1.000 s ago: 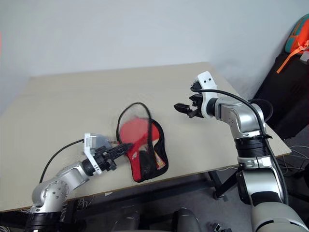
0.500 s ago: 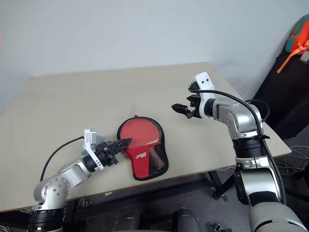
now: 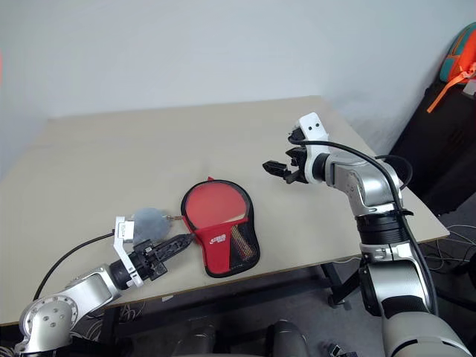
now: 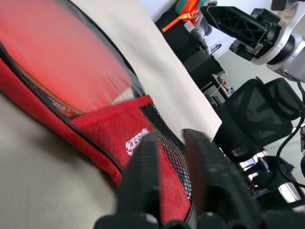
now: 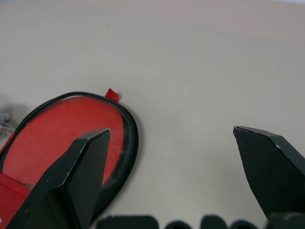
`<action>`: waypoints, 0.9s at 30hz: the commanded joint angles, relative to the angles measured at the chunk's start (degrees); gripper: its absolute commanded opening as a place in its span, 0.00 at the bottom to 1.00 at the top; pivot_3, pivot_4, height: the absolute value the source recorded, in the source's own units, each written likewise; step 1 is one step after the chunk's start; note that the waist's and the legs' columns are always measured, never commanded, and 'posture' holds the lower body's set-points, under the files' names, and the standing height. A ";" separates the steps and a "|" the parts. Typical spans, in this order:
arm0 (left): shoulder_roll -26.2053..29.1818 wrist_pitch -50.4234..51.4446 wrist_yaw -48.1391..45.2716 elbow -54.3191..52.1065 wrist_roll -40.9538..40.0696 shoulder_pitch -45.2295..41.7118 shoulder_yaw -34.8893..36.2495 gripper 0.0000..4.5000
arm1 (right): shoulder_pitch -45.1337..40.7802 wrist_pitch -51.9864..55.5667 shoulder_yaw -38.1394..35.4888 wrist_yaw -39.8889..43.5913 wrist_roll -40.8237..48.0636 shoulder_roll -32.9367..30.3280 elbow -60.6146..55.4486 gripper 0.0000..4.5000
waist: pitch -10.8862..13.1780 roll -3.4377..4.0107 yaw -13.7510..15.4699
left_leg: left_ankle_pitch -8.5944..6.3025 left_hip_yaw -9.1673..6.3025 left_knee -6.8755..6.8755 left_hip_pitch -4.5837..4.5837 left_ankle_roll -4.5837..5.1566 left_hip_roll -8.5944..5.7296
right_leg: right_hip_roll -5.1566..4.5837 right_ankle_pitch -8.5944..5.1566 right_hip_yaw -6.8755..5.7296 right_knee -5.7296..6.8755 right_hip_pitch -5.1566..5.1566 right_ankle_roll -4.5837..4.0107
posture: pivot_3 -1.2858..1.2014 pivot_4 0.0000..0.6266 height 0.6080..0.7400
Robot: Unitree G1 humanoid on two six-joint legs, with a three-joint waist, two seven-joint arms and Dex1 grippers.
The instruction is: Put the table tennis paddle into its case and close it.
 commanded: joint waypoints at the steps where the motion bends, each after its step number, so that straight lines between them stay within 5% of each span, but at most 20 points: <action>1: -0.35 0.45 0.21 -0.22 -1.43 -0.37 -0.98 0.48 | -0.22 0.20 -1.37 -0.33 0.50 0.02 -2.75 1.00 | 0.00 0.00 -0.01 | 0.00 0.01 0.00 0.00 0.00 0.00 | 0.00 0.00 0.00 0.00 0.01 0.00 | 0.52 0.00 0.74; 5: 0.26 2.00 -0.02 1.66 -1.45 1.40 -1.84 0.76 | 0.11 0.91 -1.63 -0.66 0.67 -0.05 -3.59 1.00 | -0.01 0.01 -0.06 | 0.00 0.03 0.00 0.00 0.00 -0.01 | 0.00 0.00 0.00 0.00 0.00 0.00 | 0.52 0.00 0.74; 27: -3.58 8.38 5.99 9.75 -5.74 -1.20 -1.76 0.76 | 1.60 4.41 -2.90 -3.21 1.80 1.40 -7.70 1.00 | -0.14 0.23 0.23 | 0.01 -0.07 0.03 0.03 0.03 0.00 | -0.09 0.00 -0.03 0.00 0.11 0.00 | 0.52 0.00 0.74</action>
